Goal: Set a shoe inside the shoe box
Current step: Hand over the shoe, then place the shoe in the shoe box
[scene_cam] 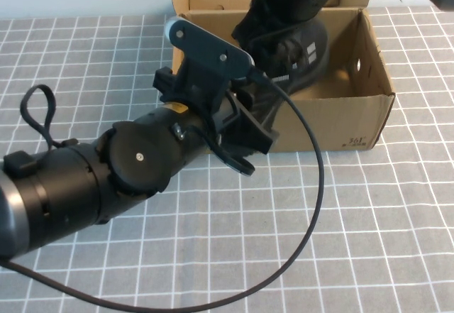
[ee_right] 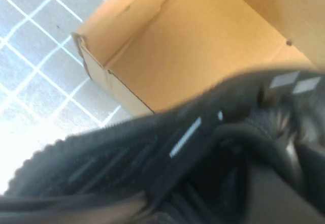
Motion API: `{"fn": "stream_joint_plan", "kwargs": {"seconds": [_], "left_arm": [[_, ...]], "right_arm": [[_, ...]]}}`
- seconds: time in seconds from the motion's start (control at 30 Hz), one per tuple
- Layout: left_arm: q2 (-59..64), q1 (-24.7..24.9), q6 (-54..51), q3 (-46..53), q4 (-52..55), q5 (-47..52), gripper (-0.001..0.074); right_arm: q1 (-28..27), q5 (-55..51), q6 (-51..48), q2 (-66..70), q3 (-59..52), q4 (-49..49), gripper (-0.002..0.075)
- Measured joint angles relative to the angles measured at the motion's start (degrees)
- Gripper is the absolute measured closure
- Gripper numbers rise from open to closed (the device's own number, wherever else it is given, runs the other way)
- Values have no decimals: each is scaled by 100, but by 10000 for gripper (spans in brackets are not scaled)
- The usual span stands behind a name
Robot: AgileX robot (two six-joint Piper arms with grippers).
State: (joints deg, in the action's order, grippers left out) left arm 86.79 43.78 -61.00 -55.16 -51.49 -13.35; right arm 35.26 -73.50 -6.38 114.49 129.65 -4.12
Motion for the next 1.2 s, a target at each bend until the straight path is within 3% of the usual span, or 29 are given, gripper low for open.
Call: {"fn": "stream_joint_plan", "kwargs": {"seconds": [0.17,0.27,0.43,0.7,1.0,1.2], "left_arm": [[41,-14,-209,-12,-10,174,660],[41,-166,-291,-188,-10,545,660],[56,-746,-325,-769,62,1769,661],[273,-1740,-1019,-1932,217,3161,662],[1438,-2267,-2030,-3588,204,4908,663],[2430,-2718,-2982,-4697,-643,6372,663]], "right_arm": [[0,47,0,-11,24,38,431],[0,58,0,-62,24,38,412],[0,79,0,-395,24,-177,485],[0,79,262,-1067,24,-832,715],[0,79,393,-1748,-462,-956,740],[-54,79,585,-2035,-988,-1082,741]]}}
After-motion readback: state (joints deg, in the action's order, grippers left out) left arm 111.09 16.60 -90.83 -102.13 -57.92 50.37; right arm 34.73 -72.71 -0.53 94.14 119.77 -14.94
